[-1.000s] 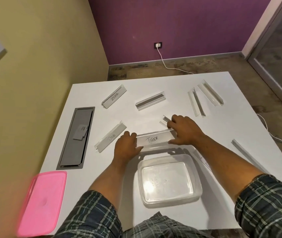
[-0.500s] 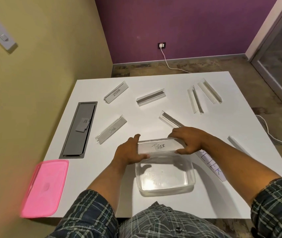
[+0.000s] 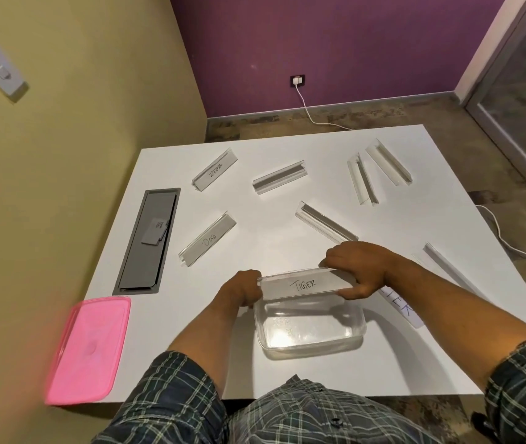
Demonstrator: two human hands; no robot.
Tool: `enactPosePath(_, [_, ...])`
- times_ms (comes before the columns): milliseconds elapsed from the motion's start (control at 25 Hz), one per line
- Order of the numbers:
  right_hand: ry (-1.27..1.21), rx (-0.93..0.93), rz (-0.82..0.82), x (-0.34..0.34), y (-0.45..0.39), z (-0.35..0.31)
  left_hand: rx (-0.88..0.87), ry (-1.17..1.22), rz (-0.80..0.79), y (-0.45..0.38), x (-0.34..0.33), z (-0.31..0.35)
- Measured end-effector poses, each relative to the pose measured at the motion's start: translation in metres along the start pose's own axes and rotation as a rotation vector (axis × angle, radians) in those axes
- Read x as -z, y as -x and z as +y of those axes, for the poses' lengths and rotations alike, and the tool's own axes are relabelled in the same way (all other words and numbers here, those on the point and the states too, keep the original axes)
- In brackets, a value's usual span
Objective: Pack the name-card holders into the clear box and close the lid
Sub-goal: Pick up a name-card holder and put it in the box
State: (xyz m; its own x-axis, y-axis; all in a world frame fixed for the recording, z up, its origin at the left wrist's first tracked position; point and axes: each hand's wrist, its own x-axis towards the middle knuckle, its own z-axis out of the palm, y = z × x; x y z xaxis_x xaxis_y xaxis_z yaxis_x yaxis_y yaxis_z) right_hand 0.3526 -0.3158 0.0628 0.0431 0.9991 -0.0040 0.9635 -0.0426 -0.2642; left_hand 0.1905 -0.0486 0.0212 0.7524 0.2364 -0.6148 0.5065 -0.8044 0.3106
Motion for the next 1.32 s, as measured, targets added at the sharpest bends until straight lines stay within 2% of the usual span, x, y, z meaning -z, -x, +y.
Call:
enactPosePath(280, [0.085, 0.037, -0.142, -0.020, 0.009, -0.009, -0.006, 0.084, 0.041, -0.003, -0.003, -0.003])
enactPosePath(440, [0.321, -0.038, -0.312, -0.045, -0.018, -0.030, -0.014, 0.070, 0.059, -0.003, -0.006, -0.005])
enactPosePath(560, [0.349, -0.188, -0.387, -0.058, -0.031, -0.040, 0.000, 0.032, 0.093, -0.002, -0.009, -0.010])
enactPosePath(760, [0.348, -0.387, -0.455, -0.080, -0.039, -0.047, -0.015, 0.024, 0.145, -0.002, -0.016, -0.015])
enactPosePath(1320, [0.297, -0.527, -0.527, -0.104, -0.050, -0.049, -0.021, 0.030, 0.173, 0.002, -0.016, -0.012])
